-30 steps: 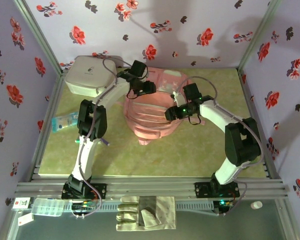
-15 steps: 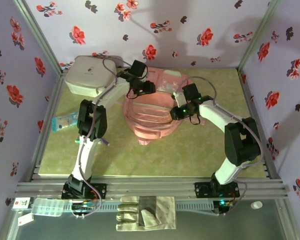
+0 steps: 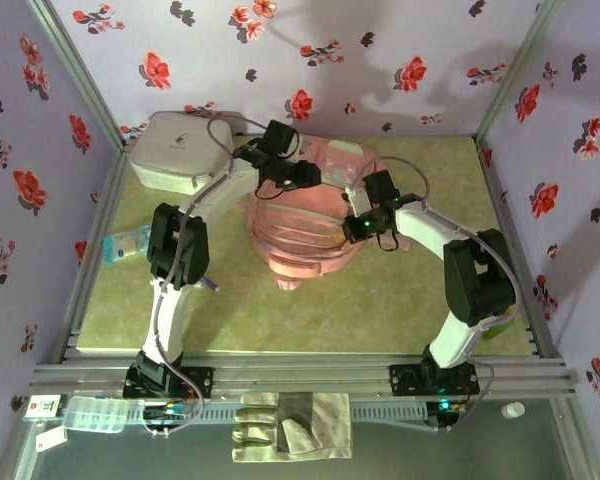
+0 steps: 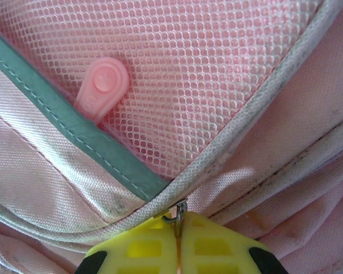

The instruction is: Pack the student bag

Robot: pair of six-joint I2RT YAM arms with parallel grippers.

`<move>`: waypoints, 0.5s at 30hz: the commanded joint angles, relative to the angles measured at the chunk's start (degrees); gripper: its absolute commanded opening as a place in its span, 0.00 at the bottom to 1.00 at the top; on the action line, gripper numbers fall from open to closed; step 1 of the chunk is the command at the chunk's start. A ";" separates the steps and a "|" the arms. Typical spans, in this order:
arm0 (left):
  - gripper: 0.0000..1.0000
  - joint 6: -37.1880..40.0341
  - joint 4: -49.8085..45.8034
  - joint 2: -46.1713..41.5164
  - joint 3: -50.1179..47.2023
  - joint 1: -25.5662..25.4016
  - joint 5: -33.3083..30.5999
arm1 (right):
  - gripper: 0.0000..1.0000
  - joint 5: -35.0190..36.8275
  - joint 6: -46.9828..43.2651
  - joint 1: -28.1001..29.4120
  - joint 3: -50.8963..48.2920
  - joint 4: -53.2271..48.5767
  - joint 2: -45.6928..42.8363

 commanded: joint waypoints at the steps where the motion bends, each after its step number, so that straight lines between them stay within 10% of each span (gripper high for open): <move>1: 0.38 -2.59 3.58 0.36 -0.31 -1.93 2.06 | 0.03 -2.45 1.29 0.30 -1.48 2.86 -2.38; 15: 0.29 -6.90 -5.55 13.90 10.56 -3.00 -10.98 | 0.04 -8.34 3.50 2.64 -7.28 3.95 -8.19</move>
